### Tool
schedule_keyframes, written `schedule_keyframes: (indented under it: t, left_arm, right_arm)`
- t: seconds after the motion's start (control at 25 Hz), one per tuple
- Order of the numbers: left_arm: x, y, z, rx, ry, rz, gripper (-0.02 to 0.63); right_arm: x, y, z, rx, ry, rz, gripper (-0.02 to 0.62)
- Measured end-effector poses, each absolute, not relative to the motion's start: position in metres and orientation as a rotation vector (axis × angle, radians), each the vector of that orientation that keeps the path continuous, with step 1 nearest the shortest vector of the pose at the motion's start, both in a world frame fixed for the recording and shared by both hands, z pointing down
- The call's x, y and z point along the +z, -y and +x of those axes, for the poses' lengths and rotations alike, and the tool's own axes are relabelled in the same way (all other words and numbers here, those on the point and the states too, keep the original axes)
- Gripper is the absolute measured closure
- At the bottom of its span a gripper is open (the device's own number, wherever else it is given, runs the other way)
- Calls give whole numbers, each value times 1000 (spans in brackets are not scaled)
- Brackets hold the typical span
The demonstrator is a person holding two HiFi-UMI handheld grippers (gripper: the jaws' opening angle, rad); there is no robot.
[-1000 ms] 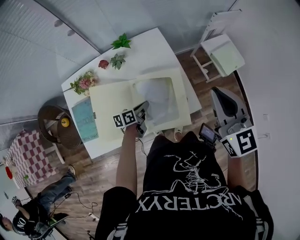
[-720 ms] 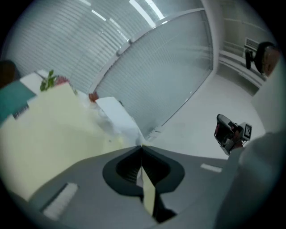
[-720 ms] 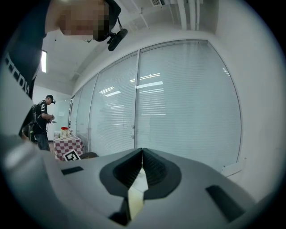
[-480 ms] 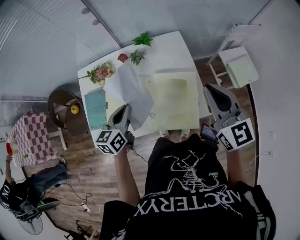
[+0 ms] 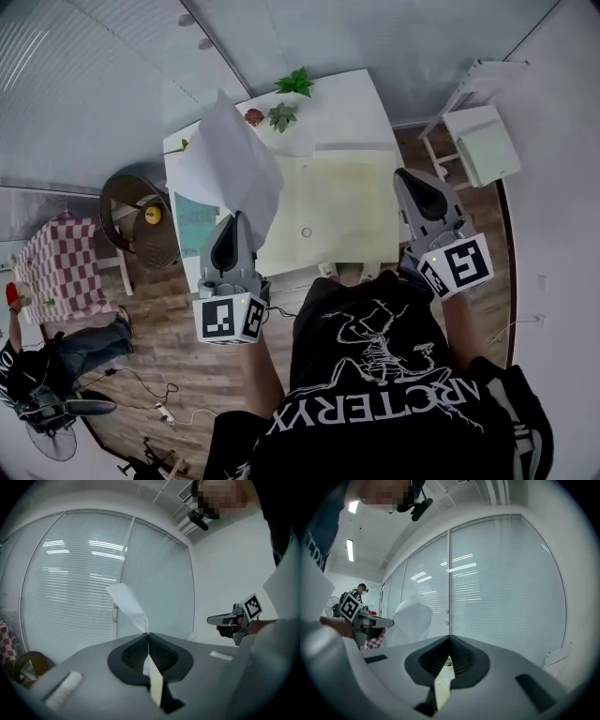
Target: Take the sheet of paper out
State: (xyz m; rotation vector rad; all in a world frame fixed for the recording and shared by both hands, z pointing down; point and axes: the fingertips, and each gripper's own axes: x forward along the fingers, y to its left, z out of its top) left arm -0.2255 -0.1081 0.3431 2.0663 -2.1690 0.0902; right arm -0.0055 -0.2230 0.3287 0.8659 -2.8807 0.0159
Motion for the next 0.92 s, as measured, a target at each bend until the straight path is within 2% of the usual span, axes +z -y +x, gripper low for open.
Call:
schedule_keyframes:
  t: [0.92]
  left_arm:
    - [303,126,-189,104,2204,2205,594]
  right_arm:
    - [304,217,3,-42,2929,818,583]
